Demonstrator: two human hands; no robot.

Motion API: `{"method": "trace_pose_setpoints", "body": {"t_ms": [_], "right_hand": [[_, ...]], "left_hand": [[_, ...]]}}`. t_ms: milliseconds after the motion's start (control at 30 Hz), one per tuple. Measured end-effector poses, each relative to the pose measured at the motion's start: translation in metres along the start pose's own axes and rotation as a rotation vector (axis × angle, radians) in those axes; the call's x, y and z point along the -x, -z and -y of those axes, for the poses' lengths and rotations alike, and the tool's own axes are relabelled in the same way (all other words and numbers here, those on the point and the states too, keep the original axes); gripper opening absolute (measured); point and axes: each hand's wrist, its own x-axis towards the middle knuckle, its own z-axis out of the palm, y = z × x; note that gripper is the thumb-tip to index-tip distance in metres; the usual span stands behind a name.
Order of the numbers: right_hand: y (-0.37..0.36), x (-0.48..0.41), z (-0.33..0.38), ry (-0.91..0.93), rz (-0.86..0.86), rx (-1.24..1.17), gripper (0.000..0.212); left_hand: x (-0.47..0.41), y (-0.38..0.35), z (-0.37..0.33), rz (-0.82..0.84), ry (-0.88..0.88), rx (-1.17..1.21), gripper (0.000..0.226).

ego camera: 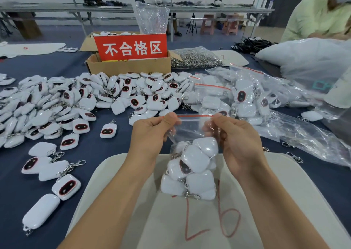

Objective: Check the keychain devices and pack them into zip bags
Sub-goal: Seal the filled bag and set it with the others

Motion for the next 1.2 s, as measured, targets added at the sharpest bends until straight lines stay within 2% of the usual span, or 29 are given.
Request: {"method": "trace_pose_setpoints", "body": {"t_ms": [133, 233, 333, 433, 567, 700, 767, 833, 900, 967, 1033, 1133, 1200], "right_hand": [[-0.001, -0.001, -0.003, -0.022, -0.026, 0.041, 0.036], [-0.006, 0.002, -0.006, -0.011, 0.024, 0.093, 0.019], [-0.011, 0.005, -0.008, -0.009, 0.021, 0.075, 0.007], [-0.012, 0.003, -0.012, -0.015, -0.052, 0.02, 0.004], [-0.012, 0.0, -0.015, 0.009, -0.077, 0.056, 0.007], [-0.007, 0.0, -0.016, -0.122, 0.061, -0.045, 0.019], [-0.001, 0.0, -0.014, -0.125, 0.223, 0.038, 0.011], [0.004, 0.0, -0.015, -0.142, 0.359, 0.2, 0.021], [0.004, -0.001, -0.018, -0.156, 0.377, 0.312, 0.021], [0.002, -0.002, -0.02, -0.13, 0.316, 0.323, 0.016], [-0.002, -0.001, -0.019, -0.098, 0.214, 0.262, 0.015], [0.001, 0.001, -0.013, -0.037, 0.046, 0.169, 0.013], [0.005, 0.008, -0.01, -0.046, 0.032, 0.1, 0.013]], "left_hand": [[0.002, 0.001, 0.002, -0.034, -0.011, -0.032, 0.038], [0.002, -0.001, 0.003, -0.066, -0.04, -0.04, 0.027], [0.002, -0.002, 0.005, -0.051, -0.048, -0.021, 0.029], [0.002, -0.004, 0.005, -0.053, -0.04, -0.017, 0.032], [-0.001, -0.001, 0.006, -0.069, -0.043, -0.021, 0.023], [0.0, -0.002, 0.007, -0.09, -0.025, 0.003, 0.02], [0.0, -0.003, 0.008, -0.123, -0.025, 0.04, 0.026], [-0.002, -0.001, 0.009, -0.169, -0.015, 0.064, 0.028], [-0.003, 0.002, 0.008, -0.194, 0.001, 0.079, 0.027], [-0.003, 0.003, 0.01, -0.138, 0.011, -0.002, 0.024], [0.0, 0.002, 0.011, 0.023, 0.048, -0.119, 0.012], [0.009, -0.005, 0.012, 0.283, 0.123, -0.109, 0.013], [0.011, -0.009, 0.012, 0.283, 0.119, -0.089, 0.01]]}}
